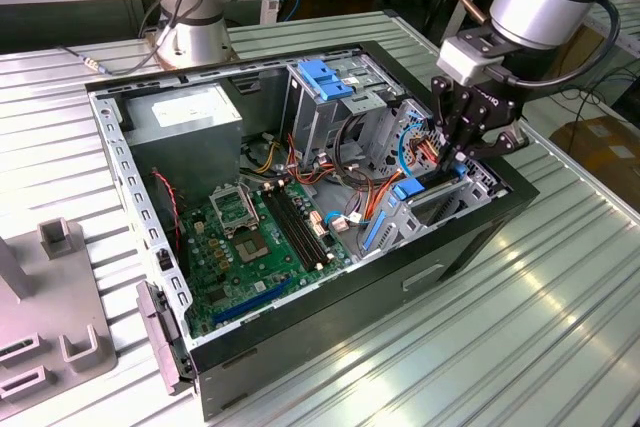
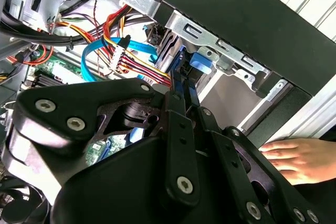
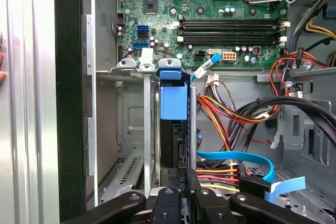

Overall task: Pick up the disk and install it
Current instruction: 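Insert the first disk wire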

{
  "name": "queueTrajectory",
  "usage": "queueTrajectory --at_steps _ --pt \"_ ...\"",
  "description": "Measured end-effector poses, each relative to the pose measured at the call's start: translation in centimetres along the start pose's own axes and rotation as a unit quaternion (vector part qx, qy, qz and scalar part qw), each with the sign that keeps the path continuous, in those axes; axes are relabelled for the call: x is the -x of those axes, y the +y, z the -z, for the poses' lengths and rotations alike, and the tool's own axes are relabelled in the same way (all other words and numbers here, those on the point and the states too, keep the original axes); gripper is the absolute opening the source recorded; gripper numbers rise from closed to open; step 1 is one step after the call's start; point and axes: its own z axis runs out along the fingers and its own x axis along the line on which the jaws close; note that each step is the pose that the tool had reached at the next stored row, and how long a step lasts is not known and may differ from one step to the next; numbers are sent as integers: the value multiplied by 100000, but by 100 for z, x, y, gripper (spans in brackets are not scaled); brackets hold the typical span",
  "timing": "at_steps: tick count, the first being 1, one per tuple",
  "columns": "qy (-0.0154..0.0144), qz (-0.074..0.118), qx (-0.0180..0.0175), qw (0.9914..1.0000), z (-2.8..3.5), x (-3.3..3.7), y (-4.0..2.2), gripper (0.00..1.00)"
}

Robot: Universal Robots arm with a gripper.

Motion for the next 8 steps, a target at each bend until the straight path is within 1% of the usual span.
queueTrajectory --at_steps 8 --pt "2 5 0 100000 -23 -3 1 16"
